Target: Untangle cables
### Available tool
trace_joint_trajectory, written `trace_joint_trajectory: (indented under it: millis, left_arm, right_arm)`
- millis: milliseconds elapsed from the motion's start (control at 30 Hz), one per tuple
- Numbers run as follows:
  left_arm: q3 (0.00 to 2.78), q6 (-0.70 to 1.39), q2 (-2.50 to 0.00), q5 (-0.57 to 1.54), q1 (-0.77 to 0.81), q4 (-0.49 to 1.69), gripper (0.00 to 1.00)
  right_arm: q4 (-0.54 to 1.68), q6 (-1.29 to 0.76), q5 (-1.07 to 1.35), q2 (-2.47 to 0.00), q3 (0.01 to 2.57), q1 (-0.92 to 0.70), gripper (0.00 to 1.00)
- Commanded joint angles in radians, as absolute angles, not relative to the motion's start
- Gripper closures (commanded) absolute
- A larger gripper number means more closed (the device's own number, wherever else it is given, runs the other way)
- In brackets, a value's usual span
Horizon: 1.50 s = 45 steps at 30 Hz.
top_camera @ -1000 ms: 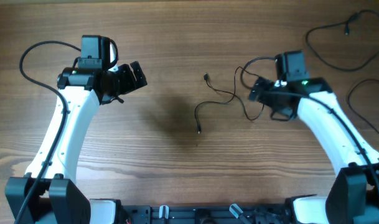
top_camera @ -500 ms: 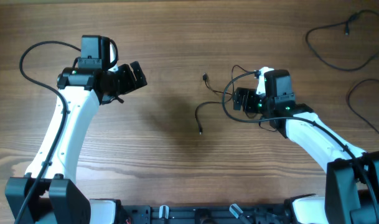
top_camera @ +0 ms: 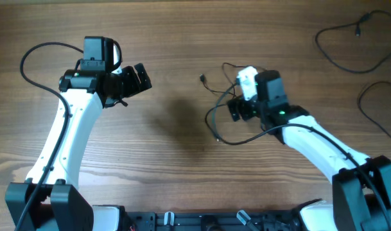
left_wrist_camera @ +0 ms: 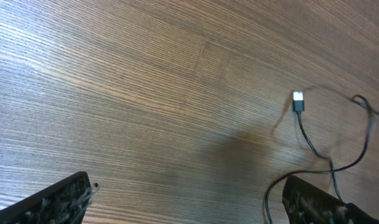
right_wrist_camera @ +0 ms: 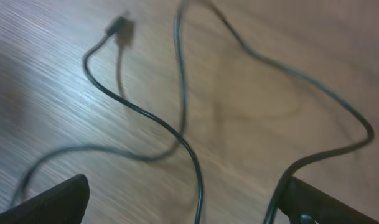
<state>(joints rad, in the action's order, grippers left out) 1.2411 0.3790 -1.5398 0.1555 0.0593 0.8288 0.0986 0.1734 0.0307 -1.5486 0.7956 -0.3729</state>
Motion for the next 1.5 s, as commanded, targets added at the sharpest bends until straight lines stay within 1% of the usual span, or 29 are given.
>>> trace_joint_trajectory:
  millis: [0,267,400,567,733,967,1033,1100,1133,1167,1267,1300,1333,1367,1467]
  left_arm:
    - [1.244,0.374,-1.534,0.163,0.061,0.826,0.0]
    - [1.244,0.374,-1.534,0.163,0.061,0.826,0.0]
    - [1.244,0.374,-1.534,0.163,0.061,0.826,0.0]
    - [1.244,0.373,-1.534,0.163,0.061,0.826,0.0]
    - [1.244,0.374,-1.534,0.163,0.061,0.826,0.0]
    - [1.244,0.374,-1.534,0.163,0.061,0.826,0.0]
    - [1.244,0.374,-1.534,0.163,0.061,0.826,0.0]
    - [1.244,0.373,-1.534,0.163,0.061,0.826,0.0]
    - [1.244,0.374,-1.534,0.163,0.061,0.826,0.0]
    - [1.244,0.374,-1.534,0.163,0.061,0.826,0.0]
    - [1.244,0.374,-1.534,0.163,0.061,0.826,0.0]
    - [1.244,0.374,-1.534,0.163,0.061,0.826,0.0]
    - [1.244,0.374,-1.534,0.163,0.061,0.826,0.0]
    - [1.244,0.374,-1.534,0.163,0.061,0.826,0.0]
    - [1.244,0.374,-1.534,0.163,0.061,0.826,0.01]
  right_arm:
    - [0.098,0.287,-0.086,-1.554,0.852,-0.451,0.0]
    - [0.08,0.309,-0.094,-1.614,0.852,-0.468,0.0]
    - [0.018,0.263,-0.096,-1.647,0.852,-0.468,0.0]
    - [-0.075,0.262,-0.003,-1.727,0.852,-0.468,0.0]
    - [-0.08,0.263,0.106,-1.77,0.852,-0.468,0.0]
    - [-0.236,0.27,0.107,-1.88,0.852,-0.443,0.0]
    - [-0.258,0.27,0.106,-1.919,0.852,-0.443,0.05]
    - [-0.27,0.267,0.107,-1.944,0.852,-0.443,0.07]
    - [-0.276,0.261,0.106,-1.956,0.852,-0.443,0.1]
    - [-0.277,0.262,0.104,-1.962,0.852,-0.442,0.18]
    - [-0.278,0.253,0.102,-1.951,0.854,-0.439,0.53]
    - [-0.276,0.239,0.098,-1.94,0.857,-0.439,0.76]
    - [-0.276,0.195,0.06,-1.919,0.865,-0.435,0.94]
    - [-0.276,0.156,0.016,-1.898,0.871,-0.43,0.96]
    - [-0.273,0.099,-0.056,-1.816,0.897,-0.397,0.96]
